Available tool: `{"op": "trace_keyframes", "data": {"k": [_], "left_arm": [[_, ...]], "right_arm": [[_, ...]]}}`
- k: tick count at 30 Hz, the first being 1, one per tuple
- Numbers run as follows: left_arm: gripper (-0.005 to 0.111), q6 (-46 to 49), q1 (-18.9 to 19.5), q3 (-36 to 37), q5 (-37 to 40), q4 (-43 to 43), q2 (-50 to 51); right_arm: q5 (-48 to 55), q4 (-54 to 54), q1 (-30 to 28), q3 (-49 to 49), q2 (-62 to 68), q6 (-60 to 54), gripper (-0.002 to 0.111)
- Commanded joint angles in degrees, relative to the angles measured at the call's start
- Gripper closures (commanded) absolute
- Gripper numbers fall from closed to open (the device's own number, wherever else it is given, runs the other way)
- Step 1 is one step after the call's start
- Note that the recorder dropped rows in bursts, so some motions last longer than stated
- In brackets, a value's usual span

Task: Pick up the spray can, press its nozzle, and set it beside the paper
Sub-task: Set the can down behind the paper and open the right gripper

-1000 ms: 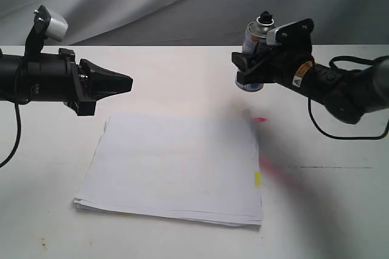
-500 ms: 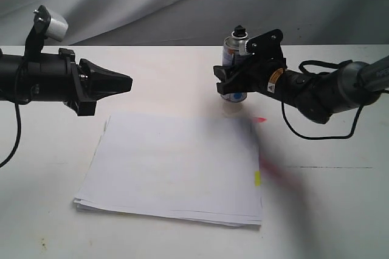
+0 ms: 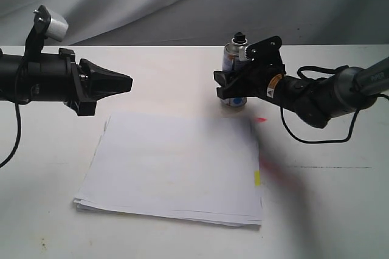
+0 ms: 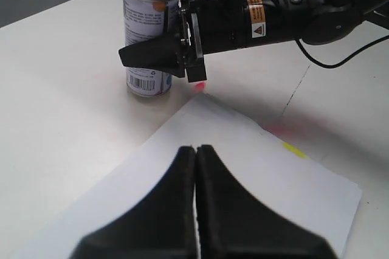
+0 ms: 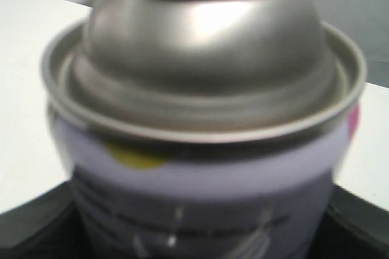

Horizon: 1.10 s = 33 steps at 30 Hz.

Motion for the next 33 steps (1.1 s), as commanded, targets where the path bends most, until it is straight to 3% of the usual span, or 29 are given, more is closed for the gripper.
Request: {"op": "trace_keyframes", "data": {"k": [1,19,21,25,30,33], "left_arm": [[0.107,0.28,-0.05,0.22,0.15,-1.05,-0.44],[0.107,1.46,-0.05,0.22,0.15,-2.1,-0.44],[0.107,1.59,-0.05,0.22,0.15,-2.1,-0.44],[0.107,1.7,-0.05,0.22,0.15,-2.21,-0.44],[0.107,1.81,-0.05,0.22,0.15,-2.21,-0.44],[0.107,1.94,-0.05,0.22,0.15,-2.21,-0.44]], "right_arm": [[-1.3,-1.13,0.2,-0.52,-0.8,1.1,0.108],[0.42,-2.92,0.2,-0.52,-0.8,1.24,0.108],[1.03,-3.51,0.2,-0.52,-0.8,0.86,0.103],[1.03,-3.78,0.2,-0.52,-0.8,0.86,0.078],[1.03,-3.78,0.2,-0.52,-0.8,0.86,0.034],[1.03,-3.78,0.2,-0.52,-0.8,0.86,0.02]]}}
